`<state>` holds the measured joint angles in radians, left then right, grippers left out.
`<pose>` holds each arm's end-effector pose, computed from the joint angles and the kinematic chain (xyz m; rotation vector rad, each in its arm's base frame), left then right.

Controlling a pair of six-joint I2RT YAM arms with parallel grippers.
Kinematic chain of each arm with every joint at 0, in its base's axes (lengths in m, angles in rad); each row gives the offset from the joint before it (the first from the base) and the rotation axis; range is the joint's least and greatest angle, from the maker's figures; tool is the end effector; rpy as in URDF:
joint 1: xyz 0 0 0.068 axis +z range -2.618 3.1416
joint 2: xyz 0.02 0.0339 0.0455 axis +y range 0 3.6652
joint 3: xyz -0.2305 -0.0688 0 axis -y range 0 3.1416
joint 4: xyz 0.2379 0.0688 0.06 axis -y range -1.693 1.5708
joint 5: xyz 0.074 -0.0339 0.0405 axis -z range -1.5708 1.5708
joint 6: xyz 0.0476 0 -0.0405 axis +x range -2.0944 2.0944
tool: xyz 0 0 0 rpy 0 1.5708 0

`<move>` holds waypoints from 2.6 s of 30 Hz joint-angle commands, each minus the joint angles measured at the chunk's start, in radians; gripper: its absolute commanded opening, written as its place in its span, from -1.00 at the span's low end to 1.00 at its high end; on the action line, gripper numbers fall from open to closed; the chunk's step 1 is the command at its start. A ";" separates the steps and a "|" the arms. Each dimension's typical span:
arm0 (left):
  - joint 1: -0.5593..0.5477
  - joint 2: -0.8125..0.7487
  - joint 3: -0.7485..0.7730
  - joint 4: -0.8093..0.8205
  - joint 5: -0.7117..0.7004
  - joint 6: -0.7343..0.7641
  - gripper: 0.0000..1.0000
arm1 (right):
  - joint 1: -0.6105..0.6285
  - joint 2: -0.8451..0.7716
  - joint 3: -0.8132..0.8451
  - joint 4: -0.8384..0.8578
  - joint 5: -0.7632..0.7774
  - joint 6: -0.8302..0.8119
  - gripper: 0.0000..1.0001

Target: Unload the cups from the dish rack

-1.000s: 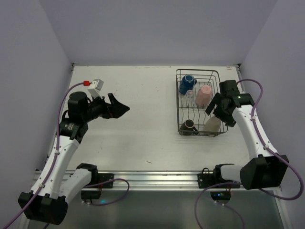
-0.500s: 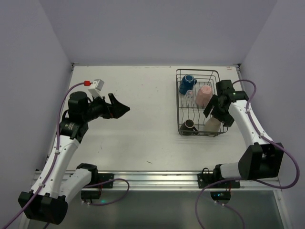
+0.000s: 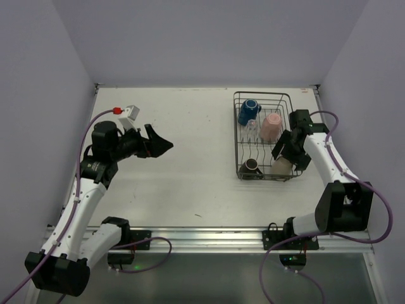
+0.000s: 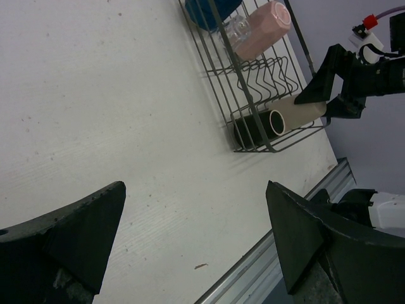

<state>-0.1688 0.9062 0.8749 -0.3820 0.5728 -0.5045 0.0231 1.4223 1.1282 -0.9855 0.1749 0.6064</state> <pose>0.2144 -0.0627 0.3017 0.0457 2.0520 -0.9952 0.2658 -0.0021 0.2141 0.8424 2.6805 -0.1067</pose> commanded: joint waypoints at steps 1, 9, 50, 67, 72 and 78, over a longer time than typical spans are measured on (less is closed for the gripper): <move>-0.003 0.000 -0.008 0.009 0.035 -0.006 0.93 | -0.005 0.012 -0.013 0.036 -0.034 -0.026 0.68; -0.003 0.002 -0.008 0.011 0.038 -0.008 0.93 | -0.005 0.026 -0.027 0.056 -0.048 -0.033 0.64; -0.101 0.030 -0.300 1.176 0.452 -0.638 0.86 | 0.214 -0.341 0.191 0.247 -0.871 0.055 -1.00; -0.169 0.005 -0.313 1.229 0.364 -0.703 0.73 | 0.500 -0.206 0.113 0.840 -0.948 0.349 -1.00; -0.176 0.010 -0.304 1.270 0.334 -0.733 0.68 | 0.549 -0.154 0.130 0.883 -0.937 0.372 -1.00; -0.179 -0.007 -0.304 1.318 0.292 -0.763 0.15 | 0.574 -0.120 0.133 0.936 -0.943 0.398 -1.00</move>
<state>-0.3401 0.9195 0.5625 0.8558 0.8963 -1.2446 0.5865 1.3018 1.2098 -0.1402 -0.7406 0.9741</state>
